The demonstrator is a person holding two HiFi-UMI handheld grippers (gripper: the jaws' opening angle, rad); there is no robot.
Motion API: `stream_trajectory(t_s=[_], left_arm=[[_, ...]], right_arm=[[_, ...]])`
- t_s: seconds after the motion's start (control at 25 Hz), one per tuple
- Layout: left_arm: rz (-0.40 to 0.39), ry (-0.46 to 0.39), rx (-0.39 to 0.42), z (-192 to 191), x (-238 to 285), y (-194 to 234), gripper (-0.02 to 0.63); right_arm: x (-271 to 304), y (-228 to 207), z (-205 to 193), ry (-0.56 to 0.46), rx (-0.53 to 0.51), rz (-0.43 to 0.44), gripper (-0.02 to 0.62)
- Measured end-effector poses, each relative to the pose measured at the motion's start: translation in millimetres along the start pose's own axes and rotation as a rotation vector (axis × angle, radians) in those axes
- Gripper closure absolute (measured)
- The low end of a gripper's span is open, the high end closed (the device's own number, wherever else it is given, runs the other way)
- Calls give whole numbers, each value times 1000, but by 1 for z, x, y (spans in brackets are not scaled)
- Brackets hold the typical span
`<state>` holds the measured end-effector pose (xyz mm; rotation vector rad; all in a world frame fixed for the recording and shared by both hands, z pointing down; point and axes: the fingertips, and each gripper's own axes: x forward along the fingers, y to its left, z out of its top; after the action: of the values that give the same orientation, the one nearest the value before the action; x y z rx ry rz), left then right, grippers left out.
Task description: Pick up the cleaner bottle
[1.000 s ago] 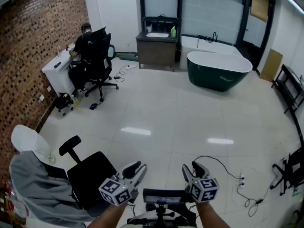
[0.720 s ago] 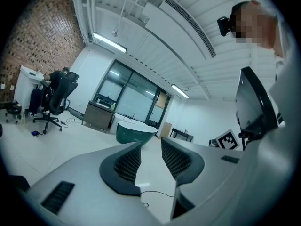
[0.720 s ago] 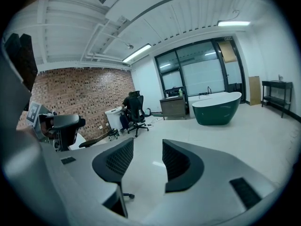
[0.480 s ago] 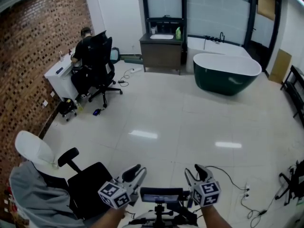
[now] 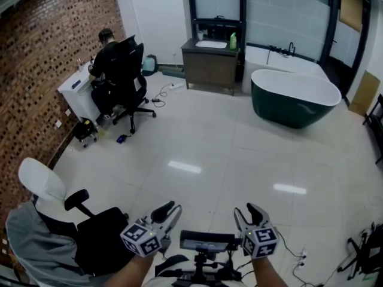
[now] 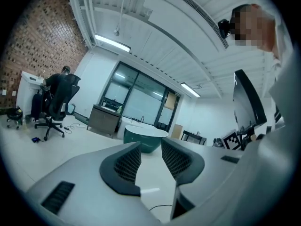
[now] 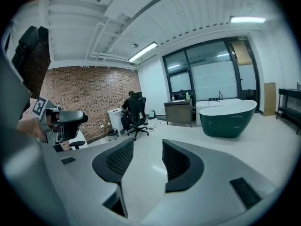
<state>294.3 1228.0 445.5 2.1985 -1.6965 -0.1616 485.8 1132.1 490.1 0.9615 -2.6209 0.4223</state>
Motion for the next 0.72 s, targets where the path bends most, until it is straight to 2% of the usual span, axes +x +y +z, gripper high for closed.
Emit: stream_trajectory(t_s=[0.32,0.72], left_arm=[[20,11,-7,13,36,26,478],[-14,11,-38,43,102,127,477]], right_arm=[[46,-15,15,30,31,35,396],[152,-15,68,16,44,26,396]])
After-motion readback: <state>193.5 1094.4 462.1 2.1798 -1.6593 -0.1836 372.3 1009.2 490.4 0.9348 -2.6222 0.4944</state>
